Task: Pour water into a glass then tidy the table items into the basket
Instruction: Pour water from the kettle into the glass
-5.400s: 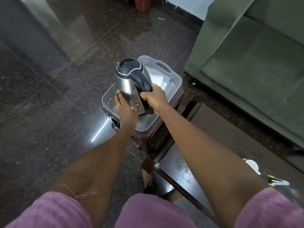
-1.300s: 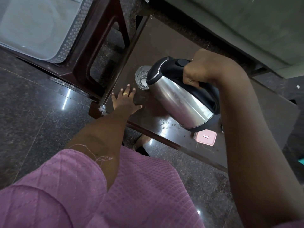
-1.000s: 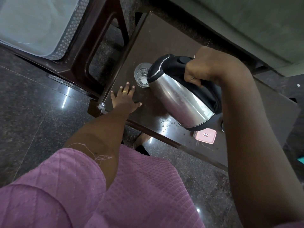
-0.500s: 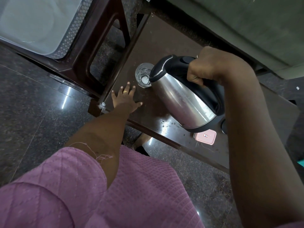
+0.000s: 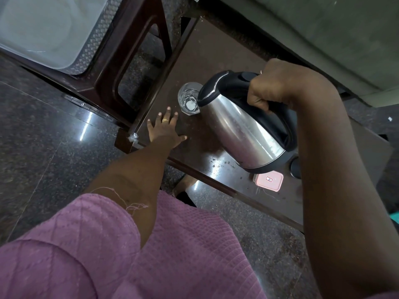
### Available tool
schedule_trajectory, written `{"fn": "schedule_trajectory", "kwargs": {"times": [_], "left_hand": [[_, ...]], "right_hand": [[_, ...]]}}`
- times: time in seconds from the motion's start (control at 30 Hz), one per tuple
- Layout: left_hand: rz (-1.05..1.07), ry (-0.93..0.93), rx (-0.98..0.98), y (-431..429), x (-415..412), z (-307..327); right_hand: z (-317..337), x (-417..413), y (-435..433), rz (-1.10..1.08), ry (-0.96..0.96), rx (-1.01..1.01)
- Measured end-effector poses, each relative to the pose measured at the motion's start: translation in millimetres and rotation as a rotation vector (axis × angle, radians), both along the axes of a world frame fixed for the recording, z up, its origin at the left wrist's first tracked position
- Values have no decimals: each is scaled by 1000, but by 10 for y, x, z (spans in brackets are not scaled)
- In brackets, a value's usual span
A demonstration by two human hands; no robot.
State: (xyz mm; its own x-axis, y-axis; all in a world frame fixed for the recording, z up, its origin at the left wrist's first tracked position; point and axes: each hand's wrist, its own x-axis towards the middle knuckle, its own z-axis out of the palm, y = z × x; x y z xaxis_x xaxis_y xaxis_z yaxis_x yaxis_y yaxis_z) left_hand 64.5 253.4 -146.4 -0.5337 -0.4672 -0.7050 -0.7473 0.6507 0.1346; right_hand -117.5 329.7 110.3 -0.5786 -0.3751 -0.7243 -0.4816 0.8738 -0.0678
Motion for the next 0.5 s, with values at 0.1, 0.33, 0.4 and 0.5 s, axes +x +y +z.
{"fn": "schedule_trajectory", "kwargs": {"times": [0.1, 0.33, 0.4, 0.5], "left_hand": [[14, 3, 2, 0, -8, 6], [31, 19, 8, -4, 4, -15], [26, 17, 2, 6, 12, -27], [24, 15, -3, 17, 7, -37]], "right_hand": [[12, -2, 2, -35, -1, -14], [19, 30, -16, -37, -21, 9], [9, 39, -26, -31, -25, 18], [-37, 17, -15, -25, -10, 25]]}}
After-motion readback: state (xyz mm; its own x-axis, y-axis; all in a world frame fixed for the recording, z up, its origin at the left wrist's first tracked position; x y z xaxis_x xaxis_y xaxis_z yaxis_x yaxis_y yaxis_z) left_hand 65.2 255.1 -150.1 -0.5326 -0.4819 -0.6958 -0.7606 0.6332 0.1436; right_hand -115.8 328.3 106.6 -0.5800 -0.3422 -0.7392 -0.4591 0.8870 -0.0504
